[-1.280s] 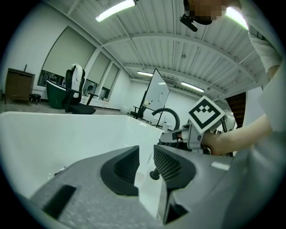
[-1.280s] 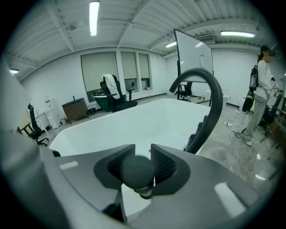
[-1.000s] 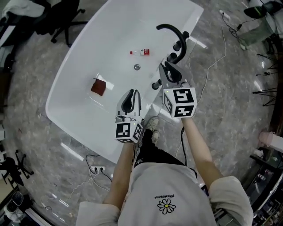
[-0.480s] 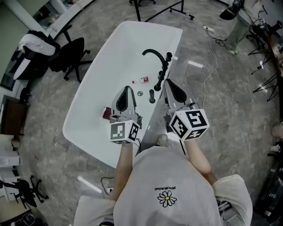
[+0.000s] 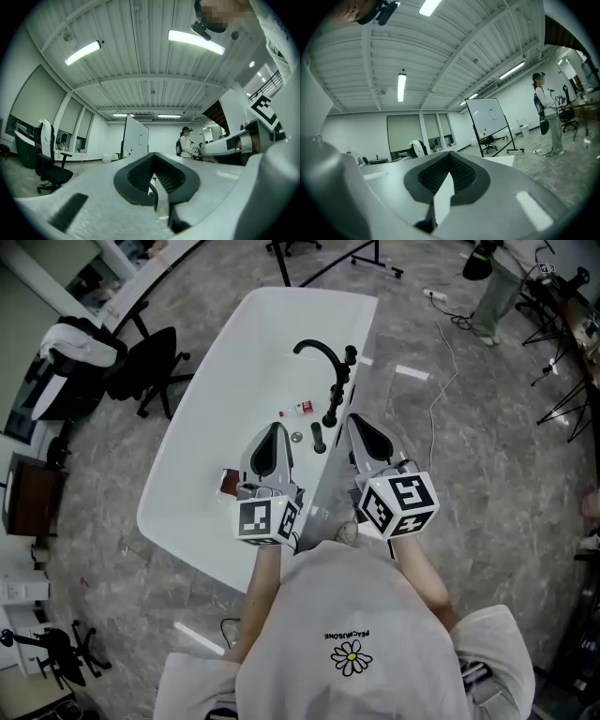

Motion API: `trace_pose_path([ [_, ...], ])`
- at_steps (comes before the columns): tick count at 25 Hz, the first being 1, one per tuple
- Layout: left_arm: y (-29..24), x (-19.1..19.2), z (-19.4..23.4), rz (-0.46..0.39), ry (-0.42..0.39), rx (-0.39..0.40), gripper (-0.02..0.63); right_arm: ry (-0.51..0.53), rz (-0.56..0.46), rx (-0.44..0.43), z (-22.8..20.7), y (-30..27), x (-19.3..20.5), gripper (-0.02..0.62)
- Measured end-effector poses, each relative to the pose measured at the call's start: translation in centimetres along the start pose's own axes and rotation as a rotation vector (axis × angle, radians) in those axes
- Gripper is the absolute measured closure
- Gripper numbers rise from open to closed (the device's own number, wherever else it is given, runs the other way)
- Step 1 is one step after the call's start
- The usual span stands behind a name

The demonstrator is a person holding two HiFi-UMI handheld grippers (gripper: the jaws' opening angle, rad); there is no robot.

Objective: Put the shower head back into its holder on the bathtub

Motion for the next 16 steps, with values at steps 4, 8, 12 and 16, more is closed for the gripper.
trace_pose_path([
  [4, 0.2, -0.4, -0.1, -0.010, -0.008, 0.000, 0.607, 0.005, 0.003, -0.011, 0.2, 0.1, 0.1, 0.592],
  [8, 0.6, -0.5, 0.2, -0.014, -0.004, -0.012, 0.607, 0.009, 0.014, -0.025, 0.8, 0.0, 0.4, 0.593],
  [12, 1.0, -0.6, 0.5, -0.013, 0.006, -0.019, 0.607, 0.013, 0.029, -0.032, 1.2, -0.1, 0.9, 0.593],
  [16, 1.3, -0.8, 0.9, -0.013, 0.008, -0.020, 0.607, 0.018, 0.044, -0.036, 1.7, -0.2, 1.3, 0.592],
])
Point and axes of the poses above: the fingertips, and each gripper's own axes: y backward along the fingers, z to its left, x out of its underside, the point moved 1 cm from there along y, backward along the fingers, and after that the axes turned 11 degrees about x, right-handed, at the moved point
